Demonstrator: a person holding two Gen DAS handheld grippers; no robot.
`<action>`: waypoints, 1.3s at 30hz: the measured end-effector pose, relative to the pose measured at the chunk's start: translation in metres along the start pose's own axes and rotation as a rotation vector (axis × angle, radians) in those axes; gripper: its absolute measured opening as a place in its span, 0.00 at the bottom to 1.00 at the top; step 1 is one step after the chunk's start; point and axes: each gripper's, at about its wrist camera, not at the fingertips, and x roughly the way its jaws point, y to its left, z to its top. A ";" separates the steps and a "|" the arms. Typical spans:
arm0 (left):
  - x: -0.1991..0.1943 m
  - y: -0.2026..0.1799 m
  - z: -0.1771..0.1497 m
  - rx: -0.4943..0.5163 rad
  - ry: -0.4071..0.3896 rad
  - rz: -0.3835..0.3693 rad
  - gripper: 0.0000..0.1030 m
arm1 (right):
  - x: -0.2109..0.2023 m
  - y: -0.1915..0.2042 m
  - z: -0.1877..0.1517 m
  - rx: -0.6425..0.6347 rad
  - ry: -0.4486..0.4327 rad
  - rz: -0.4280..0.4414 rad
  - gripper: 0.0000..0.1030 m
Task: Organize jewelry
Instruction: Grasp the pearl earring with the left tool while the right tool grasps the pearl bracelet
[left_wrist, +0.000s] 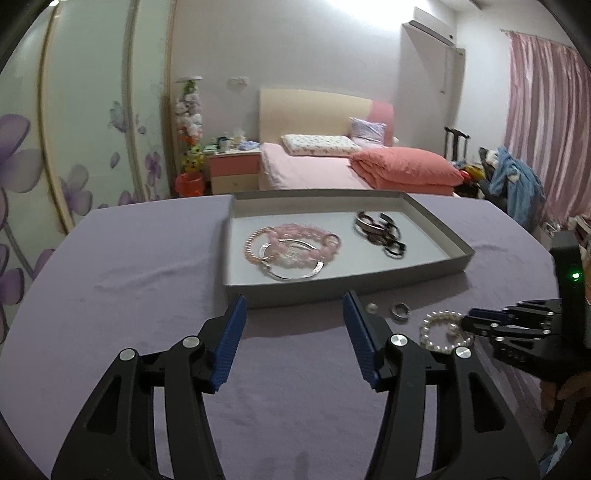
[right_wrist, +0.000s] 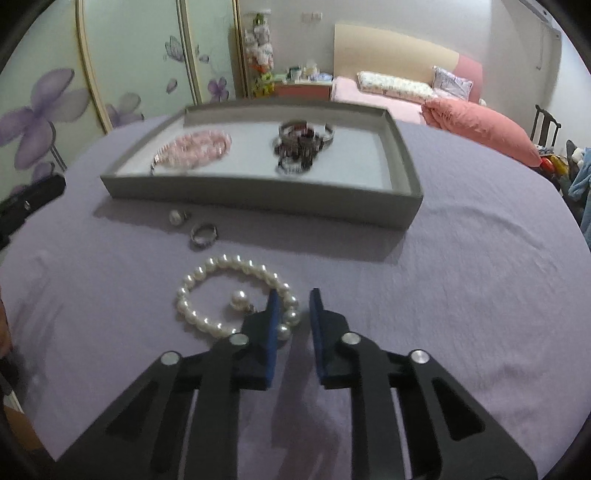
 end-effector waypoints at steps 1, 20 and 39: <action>0.002 -0.004 -0.001 0.009 0.008 -0.011 0.54 | 0.000 0.002 -0.001 -0.015 -0.003 -0.010 0.13; 0.083 -0.064 -0.005 0.099 0.250 -0.084 0.43 | -0.003 -0.019 -0.002 0.054 -0.005 -0.020 0.10; 0.058 -0.035 -0.022 0.103 0.275 0.034 0.14 | -0.003 -0.020 -0.002 0.058 -0.005 -0.014 0.11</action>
